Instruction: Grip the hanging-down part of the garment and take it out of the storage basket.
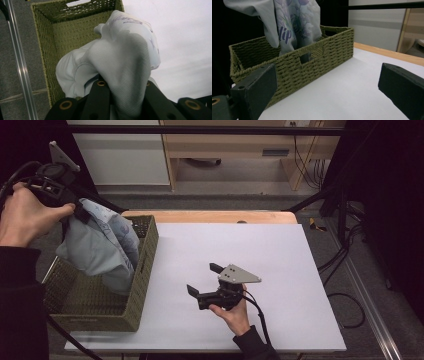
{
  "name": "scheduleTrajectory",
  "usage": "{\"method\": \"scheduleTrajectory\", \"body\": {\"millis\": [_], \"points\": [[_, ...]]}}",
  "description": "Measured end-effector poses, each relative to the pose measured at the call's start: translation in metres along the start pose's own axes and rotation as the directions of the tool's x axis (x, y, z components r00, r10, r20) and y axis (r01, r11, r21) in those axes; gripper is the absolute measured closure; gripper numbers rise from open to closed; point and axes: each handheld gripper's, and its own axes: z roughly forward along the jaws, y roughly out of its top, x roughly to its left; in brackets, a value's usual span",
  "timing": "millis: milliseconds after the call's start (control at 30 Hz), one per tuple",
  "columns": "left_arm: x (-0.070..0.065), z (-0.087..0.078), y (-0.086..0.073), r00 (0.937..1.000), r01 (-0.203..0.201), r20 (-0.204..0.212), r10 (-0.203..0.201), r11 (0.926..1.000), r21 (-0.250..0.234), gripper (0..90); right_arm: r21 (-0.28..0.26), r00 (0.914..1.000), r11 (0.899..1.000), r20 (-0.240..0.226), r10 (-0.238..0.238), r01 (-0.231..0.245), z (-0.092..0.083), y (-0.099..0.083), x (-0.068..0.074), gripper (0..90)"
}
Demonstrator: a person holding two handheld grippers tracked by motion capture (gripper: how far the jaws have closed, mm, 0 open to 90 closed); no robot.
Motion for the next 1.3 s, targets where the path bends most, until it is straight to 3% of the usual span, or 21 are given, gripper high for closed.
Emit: {"method": "scheduleTrajectory", "body": {"millis": [67, 367, 600, 633, 933, 1167, 1267, 1300], "points": [[0.0, 0.002, 0.0, 1.0, 0.001, 0.002, -0.001, 1.0, 0.005, 85.0, 0.011, 0.9999, 1.0, -0.013, -0.007, 0.008, 0.016, 0.004, 0.005, 2.8], [-0.004, 0.007, 0.004, 0.9999, -0.011, -0.001, 0.011, 0.9998, 0.017, 85.0, 0.026, 0.9985, 1.0, -0.054, -0.013, 0.014, 0.061, 0.018, 0.018, 4.6], [-0.005, 0.004, 0.005, 0.9998, -0.017, -0.005, 0.017, 0.9997, 0.017, 85.0, 0.048, 0.9961, 0.998, -0.084, -0.028, 0.032, 0.087, 0.025, 0.032, 5.7], [-0.005, 0.004, 0.005, 0.9998, -0.018, -0.005, 0.018, 0.9997, 0.016, 85.0, 0.048, 0.9939, 0.998, -0.105, -0.034, 0.04, 0.096, 0.027, 0.039, 6.0], [-0.007, -0.002, 0.004, 0.9998, -0.019, -0.011, 0.019, 0.9998, 0.008, 84.9, 0.068, 0.9833, 0.995, -0.171, -0.062, 0.074, 0.129, 0.029, 0.063, 8.7], [-0.01, -0.001, 0.005, 0.9996, -0.027, -0.012, 0.027, 0.9996, 0.008, 84.9, 0.102, 0.9831, 0.993, -0.177, -0.048, 0.066, 0.152, 0.027, 0.073, 12.6], [-0.011, -0.002, 0.005, 0.9994, -0.031, -0.012, 0.031, 0.9995, 0.01, 84.9, 0.099, 0.9827, 0.991, -0.172, -0.067, 0.086, 0.158, 0.025, 0.073, 14.7], [-0.012, -0.002, 0.005, 0.9993, -0.035, -0.013, 0.035, 0.9993, 0.012, 84.9, 0.118, 0.9837, 0.99, -0.173, -0.051, 0.072, 0.164, 0.023, 0.074, 18.2]]}}
